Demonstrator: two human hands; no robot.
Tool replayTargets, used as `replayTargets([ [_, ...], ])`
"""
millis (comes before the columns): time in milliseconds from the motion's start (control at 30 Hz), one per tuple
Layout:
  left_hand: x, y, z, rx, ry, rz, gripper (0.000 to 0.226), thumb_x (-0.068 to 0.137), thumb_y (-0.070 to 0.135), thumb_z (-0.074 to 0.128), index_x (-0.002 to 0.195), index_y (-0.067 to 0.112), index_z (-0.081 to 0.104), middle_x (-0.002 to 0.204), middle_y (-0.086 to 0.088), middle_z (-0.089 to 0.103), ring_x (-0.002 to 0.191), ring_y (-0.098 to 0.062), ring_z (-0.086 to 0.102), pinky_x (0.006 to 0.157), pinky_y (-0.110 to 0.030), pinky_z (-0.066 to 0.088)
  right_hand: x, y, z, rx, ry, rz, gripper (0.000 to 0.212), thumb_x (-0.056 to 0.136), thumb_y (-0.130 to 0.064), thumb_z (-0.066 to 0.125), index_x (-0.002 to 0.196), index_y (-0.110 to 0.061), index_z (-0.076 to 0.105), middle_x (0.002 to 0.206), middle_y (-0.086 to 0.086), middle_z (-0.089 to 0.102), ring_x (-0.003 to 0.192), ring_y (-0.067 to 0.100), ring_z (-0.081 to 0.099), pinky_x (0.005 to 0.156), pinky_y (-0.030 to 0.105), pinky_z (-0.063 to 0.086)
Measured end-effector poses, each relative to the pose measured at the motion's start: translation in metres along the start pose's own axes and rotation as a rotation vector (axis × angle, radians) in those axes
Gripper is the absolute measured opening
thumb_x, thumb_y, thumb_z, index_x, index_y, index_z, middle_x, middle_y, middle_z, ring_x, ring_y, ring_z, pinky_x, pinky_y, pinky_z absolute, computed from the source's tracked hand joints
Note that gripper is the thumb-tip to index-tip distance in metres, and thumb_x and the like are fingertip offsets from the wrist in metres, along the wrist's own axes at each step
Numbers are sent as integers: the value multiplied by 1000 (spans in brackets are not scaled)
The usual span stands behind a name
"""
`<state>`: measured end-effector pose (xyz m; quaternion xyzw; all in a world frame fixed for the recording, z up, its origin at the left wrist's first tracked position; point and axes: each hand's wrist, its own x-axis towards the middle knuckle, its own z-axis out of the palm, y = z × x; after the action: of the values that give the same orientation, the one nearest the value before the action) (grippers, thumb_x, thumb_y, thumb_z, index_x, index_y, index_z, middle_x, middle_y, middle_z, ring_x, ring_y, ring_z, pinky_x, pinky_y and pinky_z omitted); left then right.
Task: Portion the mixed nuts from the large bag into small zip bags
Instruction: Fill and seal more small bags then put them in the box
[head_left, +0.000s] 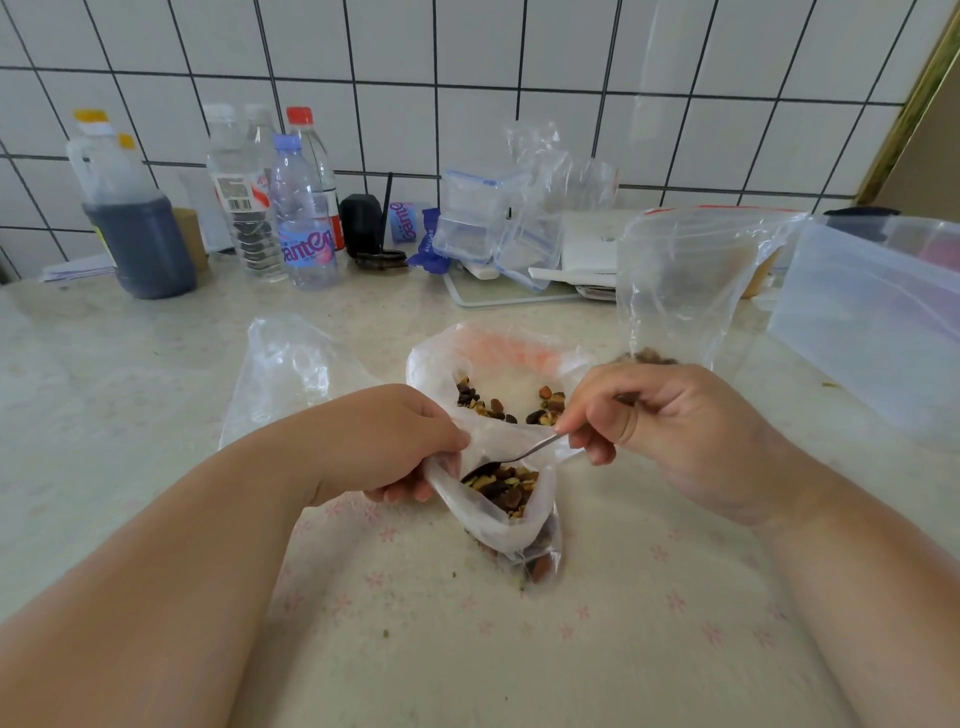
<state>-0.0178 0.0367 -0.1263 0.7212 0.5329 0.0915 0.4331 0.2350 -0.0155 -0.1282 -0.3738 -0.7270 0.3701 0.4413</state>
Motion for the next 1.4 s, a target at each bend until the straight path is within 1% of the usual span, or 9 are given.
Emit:
replayTargets([
  [100,0,0,-1,2,-1,0,44,101,37,55,62,22,66,57,-1,60,53,-17,48,51,-23,40,1,2,-4,88,129,-2,27,87,-38,61,85,-18,78,75,11,69,65,19,61,63,22,49],
  [233,0,-1,0,-13,-2,14,47,101,35,56,55,23,62,57,-1,59,51,-17,46,48,-23,38,8,9,-11,293,411,81,29,95,-25,57,77,-15,77,66,8,65,58,18,56,56,24,47],
  [333,0,0,0,0,3,13,49,101,35,56,53,24,62,55,0,59,48,-15,46,45,-21,37,13,16,-12,246,555,179,31,98,-24,56,77,-17,78,66,5,67,60,15,57,56,24,49],
  [433,1,0,1,23,13,9,50,100,35,55,52,24,60,54,1,59,46,-13,45,43,-20,37,14,26,-9,94,624,289,29,98,-26,55,79,-23,77,70,1,71,61,11,60,62,27,49],
  [633,1,1,1,31,15,9,53,101,34,54,49,26,58,52,3,57,45,-13,44,43,-20,37,17,33,1,-80,580,314,26,97,-25,56,83,-33,77,78,-5,75,64,6,64,62,24,50],
  [833,0,1,2,35,22,14,53,101,34,54,50,25,59,51,4,57,45,-14,44,43,-20,36,18,31,4,-41,500,297,34,101,-16,54,80,-29,78,73,-3,73,63,8,61,60,24,49],
  [1000,-1,2,3,41,29,11,53,102,35,54,50,25,59,51,4,57,45,-13,44,43,-20,37,19,29,-1,47,572,354,29,100,-15,54,79,-16,75,64,-1,67,55,8,56,57,27,47],
  [1167,-1,3,4,38,23,11,54,102,35,53,50,26,61,51,3,58,44,-14,43,42,-20,36,20,28,7,161,489,437,23,99,-10,53,90,-3,72,63,2,67,54,9,57,51,22,47],
  [1400,-1,4,4,40,28,9,52,102,35,54,51,25,62,51,4,58,44,-13,44,42,-19,37,22,29,7,369,514,577,23,98,-6,51,85,-1,70,61,6,68,50,9,60,46,19,50],
])
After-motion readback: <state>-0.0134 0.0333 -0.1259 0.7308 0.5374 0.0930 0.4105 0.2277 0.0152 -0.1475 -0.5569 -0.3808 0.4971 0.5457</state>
